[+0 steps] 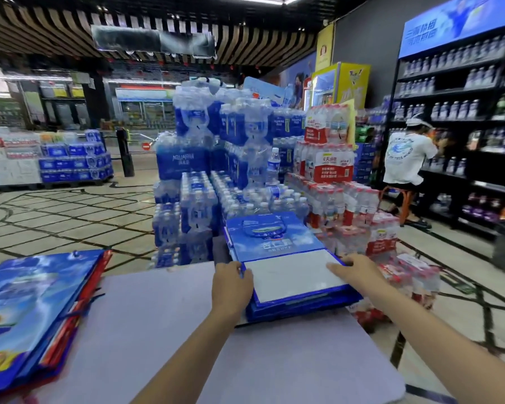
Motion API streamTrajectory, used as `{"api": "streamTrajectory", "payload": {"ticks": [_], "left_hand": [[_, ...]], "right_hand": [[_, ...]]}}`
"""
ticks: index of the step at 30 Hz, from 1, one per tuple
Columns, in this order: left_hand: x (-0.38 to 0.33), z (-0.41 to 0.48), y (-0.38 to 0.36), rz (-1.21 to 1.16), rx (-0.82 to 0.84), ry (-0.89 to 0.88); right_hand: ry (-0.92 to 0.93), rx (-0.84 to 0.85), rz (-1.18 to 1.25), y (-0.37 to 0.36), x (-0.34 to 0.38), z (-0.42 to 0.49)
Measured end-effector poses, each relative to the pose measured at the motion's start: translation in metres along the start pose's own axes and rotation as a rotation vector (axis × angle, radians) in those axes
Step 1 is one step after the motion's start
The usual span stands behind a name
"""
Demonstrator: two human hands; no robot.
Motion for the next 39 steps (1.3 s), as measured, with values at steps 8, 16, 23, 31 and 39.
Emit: {"api": "streamTrajectory", "payload": {"ticks": [8, 16, 23, 31, 39], "left_hand": [[0.012, -0.001, -0.006, -0.052, 0.008, 0.079], [0.012, -0.001, 0.0, -0.104, 0.037, 0.111], [0.014, 0.006, 0.075, -0.094, 0.09, 0.031], [0.08, -0.021, 0.257, 0.146, -0.22, 0.068], [0.179, -0.079, 0.377, 0.632, -0.311, 0.386]], "right_hand": [[-0.024, -0.009, 0.181, -0.019, -0.012, -0.003], [-0.025, -0.061, -0.117, -0.018, -0.003, -0.015], [0.393, -0.283, -0.129, -0.044, 0.089, -0.071], [0.68, 0.071, 0.063, -0.189, 0.224, -0.18], [0.729, 0.33, -0.084, -0.31, 0.27, -0.262]]}}
Point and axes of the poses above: each hand's wrist, its own z-axis towards the middle knuckle, its own y-axis out of the back of the hand, x = y × z, the point moved 2 cm from there along z, towards the middle knuckle, and after that the axes turned 9 degrees about -y, right-handed, at the moved point
